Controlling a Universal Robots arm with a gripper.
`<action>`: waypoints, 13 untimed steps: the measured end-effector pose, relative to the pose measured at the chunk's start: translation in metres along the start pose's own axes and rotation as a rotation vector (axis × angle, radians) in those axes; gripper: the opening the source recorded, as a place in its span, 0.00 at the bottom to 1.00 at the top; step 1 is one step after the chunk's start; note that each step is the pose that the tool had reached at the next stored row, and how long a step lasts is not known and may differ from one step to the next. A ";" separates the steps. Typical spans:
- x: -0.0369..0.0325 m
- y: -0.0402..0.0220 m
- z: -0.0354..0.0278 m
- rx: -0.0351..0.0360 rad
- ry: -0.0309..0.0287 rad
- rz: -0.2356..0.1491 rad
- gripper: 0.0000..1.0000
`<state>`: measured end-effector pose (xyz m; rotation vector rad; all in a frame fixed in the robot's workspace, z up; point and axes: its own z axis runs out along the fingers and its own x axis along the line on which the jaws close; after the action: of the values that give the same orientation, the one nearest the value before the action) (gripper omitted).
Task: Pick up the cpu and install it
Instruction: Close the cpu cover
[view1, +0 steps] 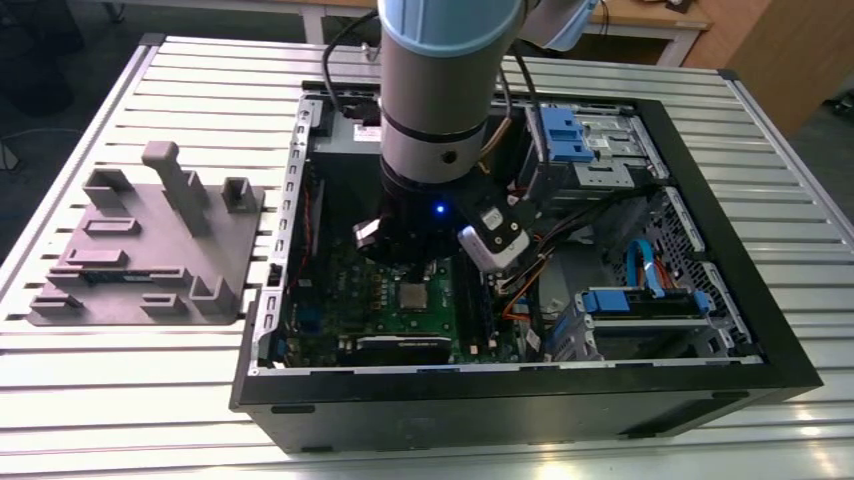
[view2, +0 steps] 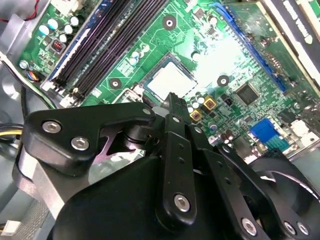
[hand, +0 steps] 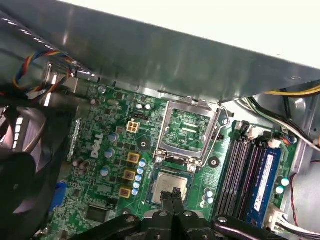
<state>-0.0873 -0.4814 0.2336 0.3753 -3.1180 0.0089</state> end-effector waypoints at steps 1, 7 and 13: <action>-0.0011 0.0002 0.0000 0.0001 0.0001 0.000 0.10; -0.0121 0.0054 0.0009 0.0001 0.0001 0.000 0.10; -0.0164 0.0091 0.0023 -0.0131 -0.0031 -0.013 0.10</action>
<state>-0.0735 -0.4687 0.2312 0.3953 -3.1170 -0.0121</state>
